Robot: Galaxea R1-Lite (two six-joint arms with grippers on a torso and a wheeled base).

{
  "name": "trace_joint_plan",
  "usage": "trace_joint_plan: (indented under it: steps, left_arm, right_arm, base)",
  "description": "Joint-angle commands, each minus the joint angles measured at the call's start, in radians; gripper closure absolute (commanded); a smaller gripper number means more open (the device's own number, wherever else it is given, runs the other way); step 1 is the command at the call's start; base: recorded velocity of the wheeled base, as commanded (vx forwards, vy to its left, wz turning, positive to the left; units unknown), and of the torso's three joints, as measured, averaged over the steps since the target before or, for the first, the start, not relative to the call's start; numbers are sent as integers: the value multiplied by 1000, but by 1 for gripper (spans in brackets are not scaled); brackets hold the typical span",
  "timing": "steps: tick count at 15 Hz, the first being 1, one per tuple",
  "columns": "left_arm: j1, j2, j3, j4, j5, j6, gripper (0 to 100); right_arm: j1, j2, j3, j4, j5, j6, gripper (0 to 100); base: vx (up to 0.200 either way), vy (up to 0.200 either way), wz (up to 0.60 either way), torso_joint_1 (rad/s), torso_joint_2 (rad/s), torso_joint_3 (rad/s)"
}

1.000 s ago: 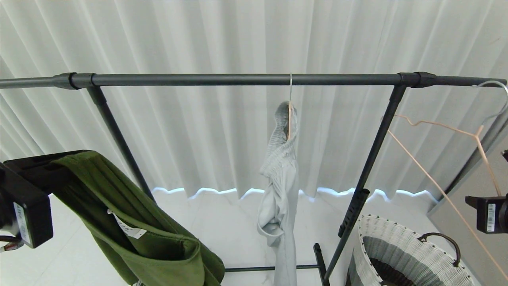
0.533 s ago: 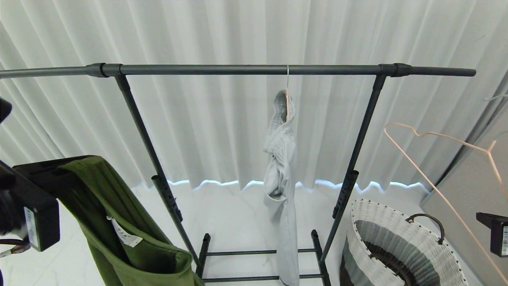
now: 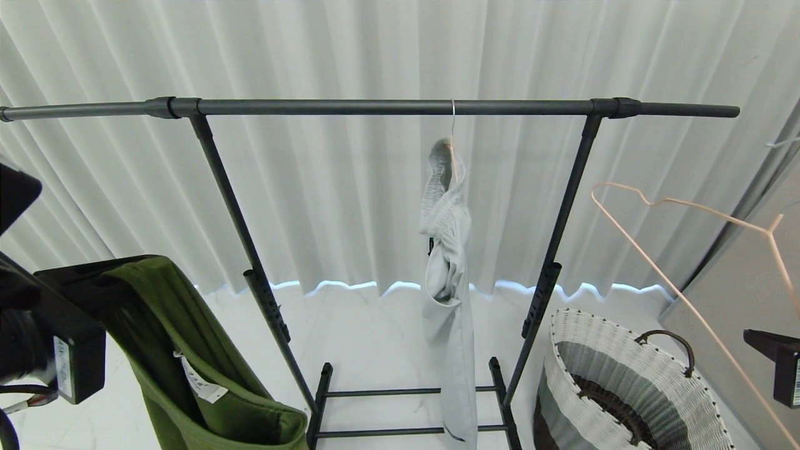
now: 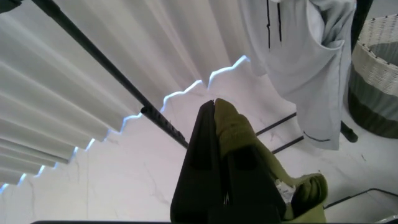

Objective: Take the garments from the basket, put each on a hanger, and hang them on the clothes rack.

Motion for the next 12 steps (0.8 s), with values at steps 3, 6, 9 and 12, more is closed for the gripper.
trace_joint_plan:
  steps: [3, 6, 9, 12]
  left_arm:
    - [1, 9, -3, 0, 0, 1, 100]
    - [4, 10, -3, 0, 0, 0, 100]
    - [4, 15, -1, 0, 0, 1, 100]
    - [9, 21, 2, 0, -1, 0, 100]
  right_arm:
    - [42, -3, -2, -2, 2, 2, 100]
    - [48, -3, -3, -4, 2, 2, 100]
    - [94, -6, -16, -18, 2, 2, 100]
    - [223, 8, -51, -45, 3, -3, 100]
  base:
    - [0, 200, 0, -1, 2, 4]
    - [0, 200, 0, 7, 2, 2]
    - [0, 200, 0, 2, 5, 2]
    - [0, 133, 0, 0, 3, 2]
